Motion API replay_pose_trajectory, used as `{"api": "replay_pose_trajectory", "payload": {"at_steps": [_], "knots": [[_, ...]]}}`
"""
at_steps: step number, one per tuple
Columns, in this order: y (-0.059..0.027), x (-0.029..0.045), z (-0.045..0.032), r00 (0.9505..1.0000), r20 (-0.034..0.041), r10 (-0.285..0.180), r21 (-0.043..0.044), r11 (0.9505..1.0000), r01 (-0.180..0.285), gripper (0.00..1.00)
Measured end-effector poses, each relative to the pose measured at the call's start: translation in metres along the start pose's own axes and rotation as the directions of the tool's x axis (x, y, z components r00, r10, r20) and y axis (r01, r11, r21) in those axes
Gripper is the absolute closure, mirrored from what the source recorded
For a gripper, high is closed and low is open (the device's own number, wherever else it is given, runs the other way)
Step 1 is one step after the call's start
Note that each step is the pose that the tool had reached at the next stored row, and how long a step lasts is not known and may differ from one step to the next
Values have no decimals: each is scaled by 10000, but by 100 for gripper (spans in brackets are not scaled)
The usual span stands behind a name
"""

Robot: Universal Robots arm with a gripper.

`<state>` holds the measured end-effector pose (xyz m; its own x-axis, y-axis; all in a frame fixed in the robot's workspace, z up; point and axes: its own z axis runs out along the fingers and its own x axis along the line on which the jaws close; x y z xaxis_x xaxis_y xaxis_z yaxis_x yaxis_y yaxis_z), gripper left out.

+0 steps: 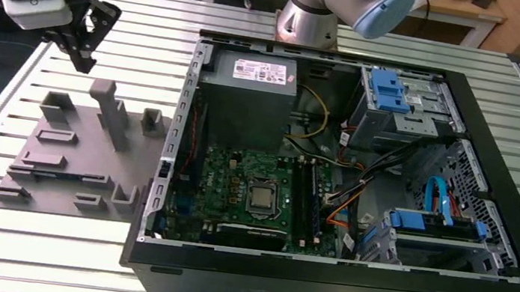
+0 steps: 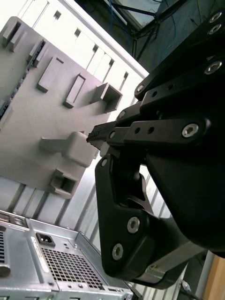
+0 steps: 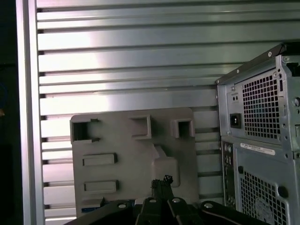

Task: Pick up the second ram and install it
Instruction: 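Reach for the second ram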

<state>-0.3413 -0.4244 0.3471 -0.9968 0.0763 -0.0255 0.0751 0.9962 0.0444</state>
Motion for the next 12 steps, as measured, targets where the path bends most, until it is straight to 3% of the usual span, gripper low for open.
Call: {"api": "replay_pose_trajectory", "payload": {"at_steps": [12], "knots": [[-265,163,158,10000,-8,0,1,10000,0,93]]}}
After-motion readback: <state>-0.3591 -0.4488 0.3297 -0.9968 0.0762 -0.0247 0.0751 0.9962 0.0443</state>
